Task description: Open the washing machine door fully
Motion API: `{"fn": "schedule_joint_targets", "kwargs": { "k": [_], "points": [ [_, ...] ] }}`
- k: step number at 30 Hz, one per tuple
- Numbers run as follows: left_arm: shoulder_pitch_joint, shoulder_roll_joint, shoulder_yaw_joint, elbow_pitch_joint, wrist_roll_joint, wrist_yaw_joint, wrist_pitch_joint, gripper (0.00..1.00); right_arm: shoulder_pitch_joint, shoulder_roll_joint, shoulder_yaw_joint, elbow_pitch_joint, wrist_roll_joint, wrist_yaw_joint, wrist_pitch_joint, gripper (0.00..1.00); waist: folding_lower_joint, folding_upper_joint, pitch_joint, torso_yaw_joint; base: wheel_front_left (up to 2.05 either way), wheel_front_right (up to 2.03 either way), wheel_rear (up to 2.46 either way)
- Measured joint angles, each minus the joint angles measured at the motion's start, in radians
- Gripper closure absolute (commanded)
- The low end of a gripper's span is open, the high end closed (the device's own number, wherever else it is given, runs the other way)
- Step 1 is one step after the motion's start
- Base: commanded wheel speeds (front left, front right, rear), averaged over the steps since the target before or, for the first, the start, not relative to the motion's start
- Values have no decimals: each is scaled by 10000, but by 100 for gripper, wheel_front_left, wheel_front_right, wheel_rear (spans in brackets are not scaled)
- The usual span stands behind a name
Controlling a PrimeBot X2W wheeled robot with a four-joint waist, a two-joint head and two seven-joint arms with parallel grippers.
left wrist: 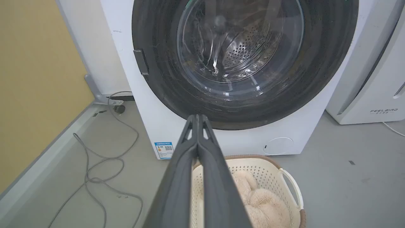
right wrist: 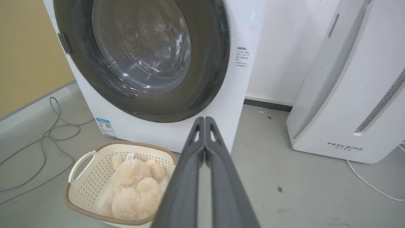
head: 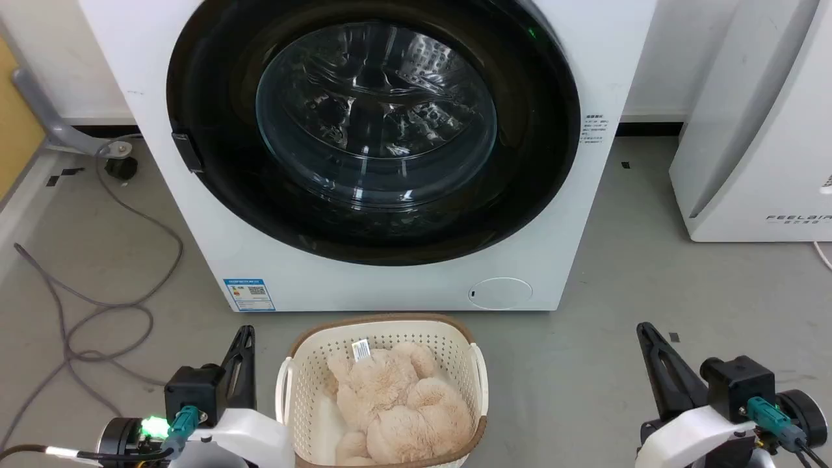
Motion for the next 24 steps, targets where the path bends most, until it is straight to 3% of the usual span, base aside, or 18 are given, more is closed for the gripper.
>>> {"fn": "schedule_joint_targets", "kwargs": {
  "k": [23, 24],
  "points": [
    [0, 0, 4, 0, 0, 0, 0, 100, 0, 2, 2, -2, 0, 0, 0, 100, 0, 0, 0, 0, 0, 0, 0],
    [3, 0, 6, 2, -2, 8, 0, 0, 2, 0, 4, 0, 6, -2, 0, 0, 0, 0, 0, 0, 0, 0, 0]
  ]
}}
